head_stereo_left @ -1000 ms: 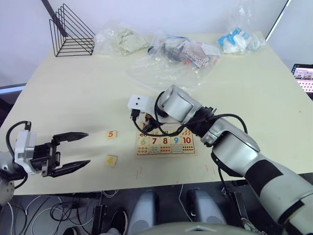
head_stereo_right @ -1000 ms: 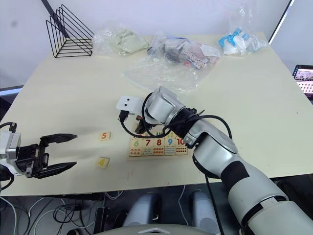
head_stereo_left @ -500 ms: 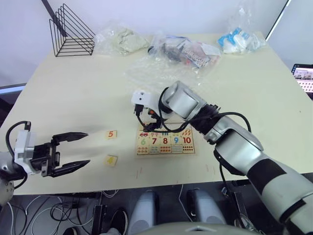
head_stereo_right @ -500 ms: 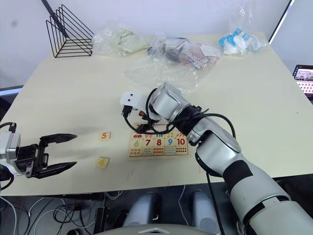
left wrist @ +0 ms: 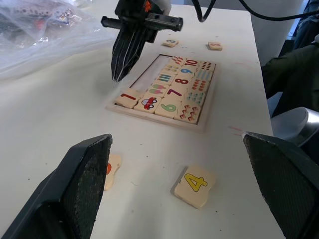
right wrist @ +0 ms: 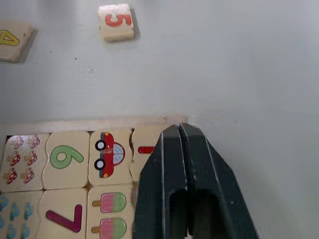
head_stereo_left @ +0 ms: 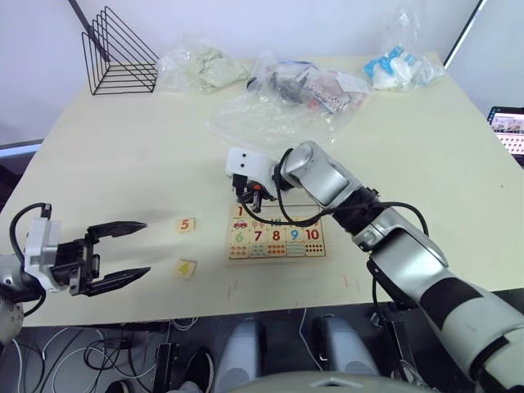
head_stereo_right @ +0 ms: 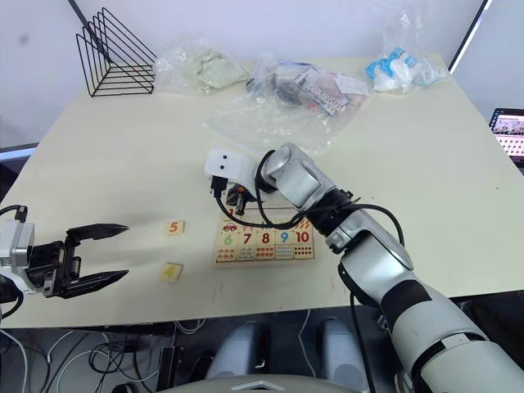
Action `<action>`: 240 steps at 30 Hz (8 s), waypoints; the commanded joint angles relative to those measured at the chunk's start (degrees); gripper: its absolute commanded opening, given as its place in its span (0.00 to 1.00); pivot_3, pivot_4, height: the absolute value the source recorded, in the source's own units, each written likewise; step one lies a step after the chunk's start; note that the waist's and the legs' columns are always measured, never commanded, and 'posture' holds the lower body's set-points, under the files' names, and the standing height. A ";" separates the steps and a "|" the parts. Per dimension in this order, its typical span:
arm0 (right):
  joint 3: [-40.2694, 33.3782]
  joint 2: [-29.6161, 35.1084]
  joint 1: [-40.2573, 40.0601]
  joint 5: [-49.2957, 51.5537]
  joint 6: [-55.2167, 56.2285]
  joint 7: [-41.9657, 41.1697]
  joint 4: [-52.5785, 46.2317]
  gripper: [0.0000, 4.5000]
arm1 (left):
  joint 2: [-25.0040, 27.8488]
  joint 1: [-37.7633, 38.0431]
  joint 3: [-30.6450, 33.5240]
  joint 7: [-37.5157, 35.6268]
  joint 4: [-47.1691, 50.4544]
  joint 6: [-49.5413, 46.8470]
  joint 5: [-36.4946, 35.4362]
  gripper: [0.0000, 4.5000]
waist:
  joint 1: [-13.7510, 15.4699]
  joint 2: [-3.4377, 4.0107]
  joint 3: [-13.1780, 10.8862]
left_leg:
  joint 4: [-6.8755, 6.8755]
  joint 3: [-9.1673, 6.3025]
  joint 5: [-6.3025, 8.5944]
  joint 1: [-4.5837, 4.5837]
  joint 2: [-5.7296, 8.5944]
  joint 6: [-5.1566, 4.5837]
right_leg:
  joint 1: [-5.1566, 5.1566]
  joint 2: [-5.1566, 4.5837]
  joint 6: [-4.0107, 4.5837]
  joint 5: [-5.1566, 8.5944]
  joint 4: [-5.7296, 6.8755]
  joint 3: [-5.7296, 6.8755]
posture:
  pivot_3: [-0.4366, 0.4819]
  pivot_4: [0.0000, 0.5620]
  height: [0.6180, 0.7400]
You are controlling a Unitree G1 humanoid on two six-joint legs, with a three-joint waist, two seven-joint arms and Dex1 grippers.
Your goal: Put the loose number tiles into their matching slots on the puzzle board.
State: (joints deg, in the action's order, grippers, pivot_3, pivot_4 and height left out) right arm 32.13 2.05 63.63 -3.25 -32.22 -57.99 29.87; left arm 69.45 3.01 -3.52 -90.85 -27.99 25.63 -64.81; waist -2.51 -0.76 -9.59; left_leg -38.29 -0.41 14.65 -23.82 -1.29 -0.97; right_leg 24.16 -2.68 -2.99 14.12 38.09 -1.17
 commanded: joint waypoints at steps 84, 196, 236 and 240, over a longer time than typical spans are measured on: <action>-10.46 -3.01 -7.05 -0.96 30.77 -1.80 24.99 0.01 | 1.29 2.35 1.58 -1.65 1.27 0.15 -0.68 1.00 | 0.09 0.08 -0.04 | -0.04 0.07 -0.01 0.26 0.00 0.01 | -0.23 0.01 0.02 -0.01 0.09 -0.02 | 0.48 0.27 1.00; -62.43 34.90 -80.50 36.00 43.59 -18.24 -22.65 0.97 | -17.49 5.62 30.12 -1.65 4.64 -17.90 29.86 1.00 | 1.79 -0.15 0.09 | 0.07 0.47 0.01 0.93 -0.15 -0.01 | -0.84 -0.01 0.19 0.14 -0.12 -0.39 | 0.48 0.27 1.00; -27.75 50.99 -44.22 29.99 49.22 -34.51 -6.26 0.97 | 2.70 -3.99 -5.13 -1.65 4.84 1.92 5.27 1.00 | 1.78 0.02 -0.03 | 0.01 0.54 0.01 0.92 -0.08 -0.01 | -0.82 0.00 -0.01 0.00 -0.09 -0.40 | 0.48 0.27 1.00; -22.91 51.20 -40.54 28.81 52.79 -34.51 -3.31 0.97 | 3.12 -4.18 -6.81 -1.65 3.31 5.17 3.84 1.00 | 1.76 0.05 -0.05 | 0.01 0.57 0.01 0.93 -0.08 -0.01 | -0.81 0.01 -0.01 0.00 -0.09 -0.41 | 0.48 0.27 1.00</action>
State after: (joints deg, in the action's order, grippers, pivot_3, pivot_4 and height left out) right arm 8.71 52.15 22.09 25.56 18.85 -92.19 26.22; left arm 71.11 -1.08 -10.14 -90.82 -24.27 28.72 -59.18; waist -0.76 -0.71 -9.64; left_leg -38.29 0.16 14.66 -22.91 -1.37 -0.98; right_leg 23.36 -2.67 -3.00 14.12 38.00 -1.58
